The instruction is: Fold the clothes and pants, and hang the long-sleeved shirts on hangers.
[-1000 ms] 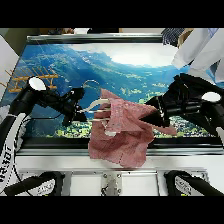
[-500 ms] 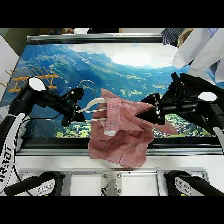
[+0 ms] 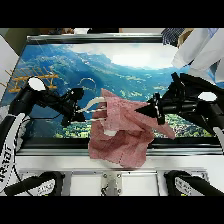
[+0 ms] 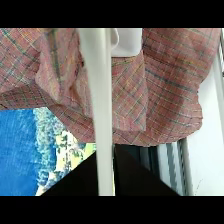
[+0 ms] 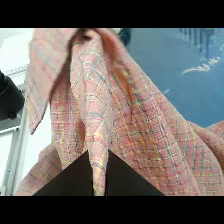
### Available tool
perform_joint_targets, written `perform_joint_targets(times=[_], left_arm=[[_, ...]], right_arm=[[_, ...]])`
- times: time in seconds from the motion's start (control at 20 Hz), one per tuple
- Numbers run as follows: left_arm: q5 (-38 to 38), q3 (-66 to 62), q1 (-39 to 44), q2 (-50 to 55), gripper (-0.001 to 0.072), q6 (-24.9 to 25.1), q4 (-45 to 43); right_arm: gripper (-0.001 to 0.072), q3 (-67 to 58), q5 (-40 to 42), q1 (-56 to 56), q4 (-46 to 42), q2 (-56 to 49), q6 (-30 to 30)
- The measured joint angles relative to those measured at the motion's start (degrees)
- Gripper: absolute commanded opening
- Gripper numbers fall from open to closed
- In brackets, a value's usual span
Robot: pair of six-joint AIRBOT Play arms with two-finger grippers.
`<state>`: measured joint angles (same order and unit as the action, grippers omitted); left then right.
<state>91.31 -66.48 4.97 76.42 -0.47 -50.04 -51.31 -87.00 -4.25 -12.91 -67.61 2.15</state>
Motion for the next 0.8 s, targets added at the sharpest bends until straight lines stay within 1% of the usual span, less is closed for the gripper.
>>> perform_joint_targets(times=[0.2,0.35,0.55,0.8], left_arm=[[0.00,0.00,0.00,0.00,0.0014,0.04,0.07],[0.00,0.00,0.00,0.00,0.0015,0.04,0.09],[0.00,0.00,0.00,0.00,0.0015,0.04,0.11],[0.00,0.00,0.00,0.00,0.0015,-0.20,0.13]], right_arm=[[0.0015,0.00,-0.17,0.00,0.00,0.00,7.58],[0.0015,0.00,0.02,0.00,0.00,0.00,11.47],[0.0014,0.00,0.11,0.00,-0.02,0.00,14.21],[0.0013,0.00,0.20,0.00,-0.07,0.00,15.23]])
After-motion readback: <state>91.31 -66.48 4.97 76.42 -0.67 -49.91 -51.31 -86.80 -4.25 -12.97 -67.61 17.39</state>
